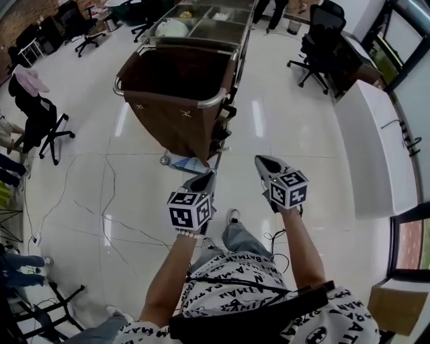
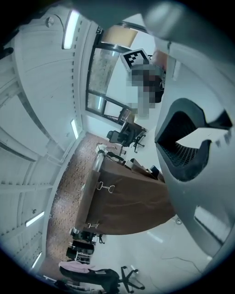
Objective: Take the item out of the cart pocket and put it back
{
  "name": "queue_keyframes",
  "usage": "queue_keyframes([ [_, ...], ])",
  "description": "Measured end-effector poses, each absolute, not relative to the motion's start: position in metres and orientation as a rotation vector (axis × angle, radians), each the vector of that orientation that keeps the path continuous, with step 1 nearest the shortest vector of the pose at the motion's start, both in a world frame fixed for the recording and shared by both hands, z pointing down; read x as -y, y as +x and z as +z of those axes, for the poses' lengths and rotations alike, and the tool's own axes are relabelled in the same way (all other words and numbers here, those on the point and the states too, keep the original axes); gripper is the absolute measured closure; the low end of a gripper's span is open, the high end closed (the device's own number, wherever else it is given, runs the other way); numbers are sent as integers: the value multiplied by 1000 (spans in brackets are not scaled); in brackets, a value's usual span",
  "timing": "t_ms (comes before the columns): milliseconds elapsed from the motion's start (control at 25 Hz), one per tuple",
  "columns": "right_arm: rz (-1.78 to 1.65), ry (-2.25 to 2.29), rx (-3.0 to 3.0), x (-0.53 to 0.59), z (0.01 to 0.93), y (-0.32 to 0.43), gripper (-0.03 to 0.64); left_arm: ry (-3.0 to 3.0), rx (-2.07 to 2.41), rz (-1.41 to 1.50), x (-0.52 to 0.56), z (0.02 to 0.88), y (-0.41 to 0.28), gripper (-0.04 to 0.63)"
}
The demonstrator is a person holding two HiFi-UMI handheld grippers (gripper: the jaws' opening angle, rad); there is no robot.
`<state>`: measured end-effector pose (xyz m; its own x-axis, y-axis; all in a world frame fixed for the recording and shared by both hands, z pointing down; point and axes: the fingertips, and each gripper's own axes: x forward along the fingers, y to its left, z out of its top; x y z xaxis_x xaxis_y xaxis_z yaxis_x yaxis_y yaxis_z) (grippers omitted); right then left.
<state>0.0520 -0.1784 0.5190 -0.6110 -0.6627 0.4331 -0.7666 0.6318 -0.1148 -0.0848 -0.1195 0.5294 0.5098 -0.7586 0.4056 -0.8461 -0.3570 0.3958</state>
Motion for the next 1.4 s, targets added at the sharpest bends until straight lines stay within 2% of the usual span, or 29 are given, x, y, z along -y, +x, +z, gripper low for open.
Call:
queue_keyframes([
  [280, 619, 1192, 2483, 134, 524, 61, 616, 2196, 1333, 106, 87, 507, -77, 595],
  [520, 500, 1165, 2525, 115, 499, 49, 616, 2201, 1348, 55, 88, 496, -52, 595],
  [840, 491, 1184, 2502, 113, 492, 100, 617, 2245, 1347, 63, 96, 479, 1, 595],
  [1400, 539, 1177, 2548, 108, 493, 112, 617, 2239, 1378, 111, 86, 480, 14, 595],
])
